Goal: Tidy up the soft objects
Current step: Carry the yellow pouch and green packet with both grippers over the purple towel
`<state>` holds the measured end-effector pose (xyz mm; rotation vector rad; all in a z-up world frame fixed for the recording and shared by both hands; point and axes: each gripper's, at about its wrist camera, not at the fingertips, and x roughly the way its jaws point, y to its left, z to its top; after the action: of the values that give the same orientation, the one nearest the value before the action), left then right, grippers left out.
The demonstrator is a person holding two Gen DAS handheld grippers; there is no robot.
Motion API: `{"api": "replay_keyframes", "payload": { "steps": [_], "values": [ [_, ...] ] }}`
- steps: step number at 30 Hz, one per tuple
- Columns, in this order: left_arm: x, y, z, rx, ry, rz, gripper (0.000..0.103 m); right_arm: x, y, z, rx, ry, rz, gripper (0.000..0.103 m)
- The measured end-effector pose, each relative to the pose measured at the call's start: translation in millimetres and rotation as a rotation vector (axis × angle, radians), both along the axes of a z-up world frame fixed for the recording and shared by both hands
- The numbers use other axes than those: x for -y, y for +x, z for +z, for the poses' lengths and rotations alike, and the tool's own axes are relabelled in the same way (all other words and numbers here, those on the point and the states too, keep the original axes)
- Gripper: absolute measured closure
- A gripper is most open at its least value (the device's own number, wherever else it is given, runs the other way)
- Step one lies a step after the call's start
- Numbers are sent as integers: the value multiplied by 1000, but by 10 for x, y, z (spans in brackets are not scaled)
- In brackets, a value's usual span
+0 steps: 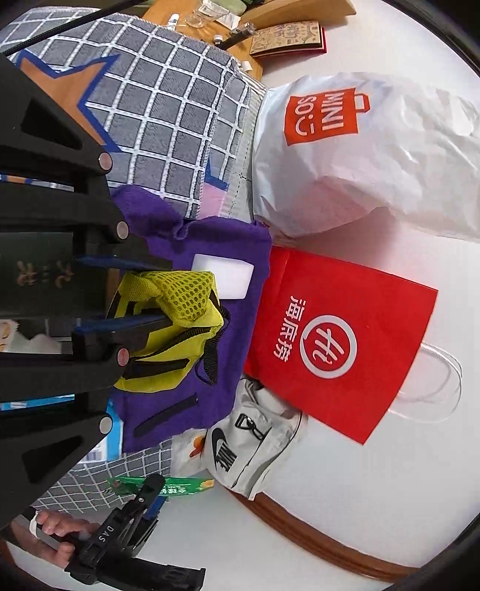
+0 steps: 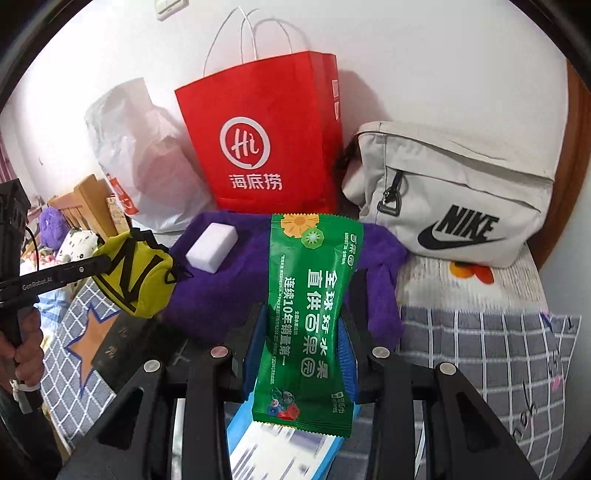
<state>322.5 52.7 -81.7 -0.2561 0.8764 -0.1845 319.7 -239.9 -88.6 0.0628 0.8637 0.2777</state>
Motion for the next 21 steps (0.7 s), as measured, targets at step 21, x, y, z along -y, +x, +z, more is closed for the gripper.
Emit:
{"api": "replay_keyframes", "payload": {
  "steps": [21],
  "values": [
    [76, 640, -605, -103, 40, -37, 81, -33, 768, -660, -139, -21, 16, 66]
  ]
}}
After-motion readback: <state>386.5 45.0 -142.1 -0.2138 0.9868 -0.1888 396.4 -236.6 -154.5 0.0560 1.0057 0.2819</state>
